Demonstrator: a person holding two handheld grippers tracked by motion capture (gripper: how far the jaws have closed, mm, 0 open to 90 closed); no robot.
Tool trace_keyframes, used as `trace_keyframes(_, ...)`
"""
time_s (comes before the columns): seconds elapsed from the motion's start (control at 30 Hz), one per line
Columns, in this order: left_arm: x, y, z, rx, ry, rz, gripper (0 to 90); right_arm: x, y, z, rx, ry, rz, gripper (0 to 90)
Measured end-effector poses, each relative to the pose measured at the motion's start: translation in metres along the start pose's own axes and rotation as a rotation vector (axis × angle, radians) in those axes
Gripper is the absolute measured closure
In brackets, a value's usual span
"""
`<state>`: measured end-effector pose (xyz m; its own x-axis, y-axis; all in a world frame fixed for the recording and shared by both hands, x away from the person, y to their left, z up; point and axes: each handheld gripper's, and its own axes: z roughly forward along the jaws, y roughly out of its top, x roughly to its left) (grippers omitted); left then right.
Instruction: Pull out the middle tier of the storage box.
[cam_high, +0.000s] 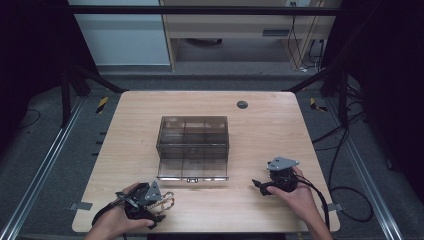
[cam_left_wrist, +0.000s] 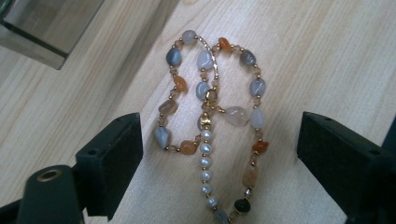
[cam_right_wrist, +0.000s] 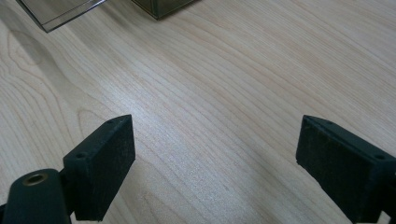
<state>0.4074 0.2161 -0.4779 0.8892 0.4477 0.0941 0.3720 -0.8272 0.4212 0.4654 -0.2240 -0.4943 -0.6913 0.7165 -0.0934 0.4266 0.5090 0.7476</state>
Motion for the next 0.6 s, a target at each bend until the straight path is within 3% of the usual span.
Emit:
trace_keyframes(0.27, 0.0037, -0.0005, 0.0009, -0.006, -0.051, -0.040, 24.1, 0.0001, -0.0001, 0.0005, 0.001, 0.001, -0.001, 12.0)
trace_keyframes(0.37, 0.0048, -0.0019, 0.0002, -0.028, -0.059, -0.060, 31.3, 0.0003, 0.0000, 0.0004, 0.001, 0.002, -0.001, 12.1)
trace_keyframes(0.6, 0.0051, -0.0031, -0.0031, -0.044, -0.059, -0.054, 54.7, 0.0006, 0.0001, 0.0005, 0.003, 0.003, -0.003, 12.2)
